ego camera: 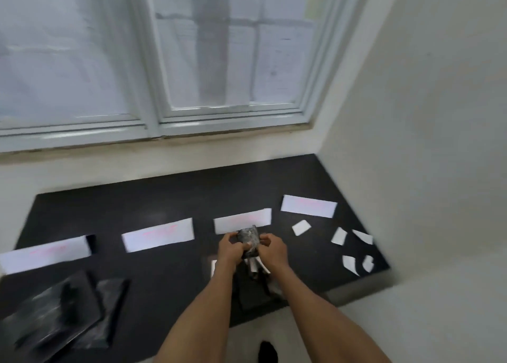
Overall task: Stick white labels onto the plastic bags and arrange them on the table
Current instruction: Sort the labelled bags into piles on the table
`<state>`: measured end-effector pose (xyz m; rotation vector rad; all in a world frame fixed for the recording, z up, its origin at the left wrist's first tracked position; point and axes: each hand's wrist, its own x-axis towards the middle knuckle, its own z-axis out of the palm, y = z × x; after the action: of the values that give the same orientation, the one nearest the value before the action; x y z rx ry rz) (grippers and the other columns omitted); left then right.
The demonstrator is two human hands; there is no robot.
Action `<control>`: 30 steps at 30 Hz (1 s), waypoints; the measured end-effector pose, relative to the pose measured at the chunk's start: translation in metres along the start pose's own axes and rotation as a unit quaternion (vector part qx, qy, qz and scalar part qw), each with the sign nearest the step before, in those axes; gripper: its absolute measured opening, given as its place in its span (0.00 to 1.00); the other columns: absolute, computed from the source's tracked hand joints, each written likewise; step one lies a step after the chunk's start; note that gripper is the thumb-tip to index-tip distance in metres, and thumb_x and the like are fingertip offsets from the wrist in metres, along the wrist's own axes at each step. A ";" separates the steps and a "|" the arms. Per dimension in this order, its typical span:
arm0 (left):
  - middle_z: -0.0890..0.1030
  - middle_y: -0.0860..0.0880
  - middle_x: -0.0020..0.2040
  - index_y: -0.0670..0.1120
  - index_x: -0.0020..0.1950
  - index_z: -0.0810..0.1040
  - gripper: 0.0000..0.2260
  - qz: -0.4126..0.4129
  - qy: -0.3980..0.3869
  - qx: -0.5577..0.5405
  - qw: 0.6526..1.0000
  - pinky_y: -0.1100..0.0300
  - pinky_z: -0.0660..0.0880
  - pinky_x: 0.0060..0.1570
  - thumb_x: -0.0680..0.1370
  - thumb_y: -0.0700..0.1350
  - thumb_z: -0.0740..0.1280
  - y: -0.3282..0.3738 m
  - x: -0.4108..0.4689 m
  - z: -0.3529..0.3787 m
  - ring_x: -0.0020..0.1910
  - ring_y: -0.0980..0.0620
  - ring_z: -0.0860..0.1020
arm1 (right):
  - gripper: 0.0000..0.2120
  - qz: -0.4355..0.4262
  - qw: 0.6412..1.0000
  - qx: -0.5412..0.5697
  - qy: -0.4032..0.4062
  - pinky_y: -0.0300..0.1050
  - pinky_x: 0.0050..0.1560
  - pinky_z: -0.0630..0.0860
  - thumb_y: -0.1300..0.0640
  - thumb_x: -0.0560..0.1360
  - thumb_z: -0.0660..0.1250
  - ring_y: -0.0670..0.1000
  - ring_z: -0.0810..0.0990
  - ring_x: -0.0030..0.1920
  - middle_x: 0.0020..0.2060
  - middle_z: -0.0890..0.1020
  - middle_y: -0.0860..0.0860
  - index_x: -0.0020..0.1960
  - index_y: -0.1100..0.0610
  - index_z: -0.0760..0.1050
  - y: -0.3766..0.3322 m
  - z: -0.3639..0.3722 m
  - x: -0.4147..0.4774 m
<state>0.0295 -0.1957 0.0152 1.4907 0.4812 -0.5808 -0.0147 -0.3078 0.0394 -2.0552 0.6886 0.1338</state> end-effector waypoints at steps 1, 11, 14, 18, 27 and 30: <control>0.79 0.41 0.55 0.46 0.54 0.74 0.19 -0.005 -0.018 0.012 1.000 0.45 0.78 0.56 0.69 0.30 0.73 -0.005 0.005 0.027 0.54 0.40 0.79 | 0.12 0.009 1.000 -0.004 0.016 0.39 0.47 0.73 0.61 0.71 0.66 0.51 0.81 0.49 0.49 0.84 0.54 0.53 0.59 0.79 0.016 -0.022 0.007; 0.80 0.38 0.52 0.44 0.55 0.74 0.19 -0.040 -0.095 0.060 0.993 0.45 0.79 0.49 0.70 0.28 0.71 -0.037 0.017 0.206 0.46 0.41 0.79 | 0.11 0.090 0.993 0.011 0.073 0.45 0.54 0.76 0.57 0.69 0.69 0.54 0.82 0.51 0.48 0.84 0.53 0.51 0.57 0.81 0.136 -0.149 0.054; 0.79 0.39 0.51 0.42 0.58 0.74 0.20 -0.056 -0.102 0.067 0.991 0.44 0.78 0.51 0.70 0.27 0.70 -0.043 0.020 0.234 0.47 0.40 0.79 | 0.13 0.114 0.990 0.030 0.082 0.44 0.57 0.75 0.56 0.69 0.71 0.52 0.81 0.53 0.50 0.84 0.53 0.53 0.56 0.81 0.161 -0.167 0.064; 0.80 0.37 0.55 0.45 0.56 0.74 0.20 -0.073 -0.102 0.084 0.989 0.45 0.80 0.52 0.69 0.27 0.71 -0.051 0.033 0.253 0.51 0.39 0.81 | 0.09 0.138 0.984 0.056 0.102 0.41 0.55 0.74 0.56 0.72 0.70 0.51 0.81 0.52 0.48 0.84 0.52 0.52 0.56 0.81 0.184 -0.185 0.073; 0.79 0.43 0.56 0.47 0.57 0.74 0.20 -0.108 -0.081 0.080 0.988 0.54 0.78 0.40 0.71 0.32 0.73 -0.051 0.047 0.258 0.50 0.45 0.80 | 0.16 0.192 0.964 -0.108 0.150 0.47 0.55 0.74 0.60 0.74 0.65 0.57 0.77 0.59 0.59 0.77 0.55 0.61 0.55 0.78 0.226 -0.200 0.105; 0.78 0.48 0.55 0.50 0.60 0.74 0.21 -0.138 -0.098 0.094 0.981 0.57 0.73 0.45 0.71 0.37 0.74 -0.051 0.046 0.250 0.51 0.49 0.76 | 0.10 0.206 0.959 -0.122 0.154 0.46 0.51 0.75 0.59 0.74 0.66 0.57 0.79 0.55 0.56 0.79 0.56 0.54 0.55 0.81 0.234 -0.197 0.110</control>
<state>0.0195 -0.4477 -0.0445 1.5366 0.4922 -1.0054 -0.0781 -0.6095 -0.0645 -2.1603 1.3515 0.1417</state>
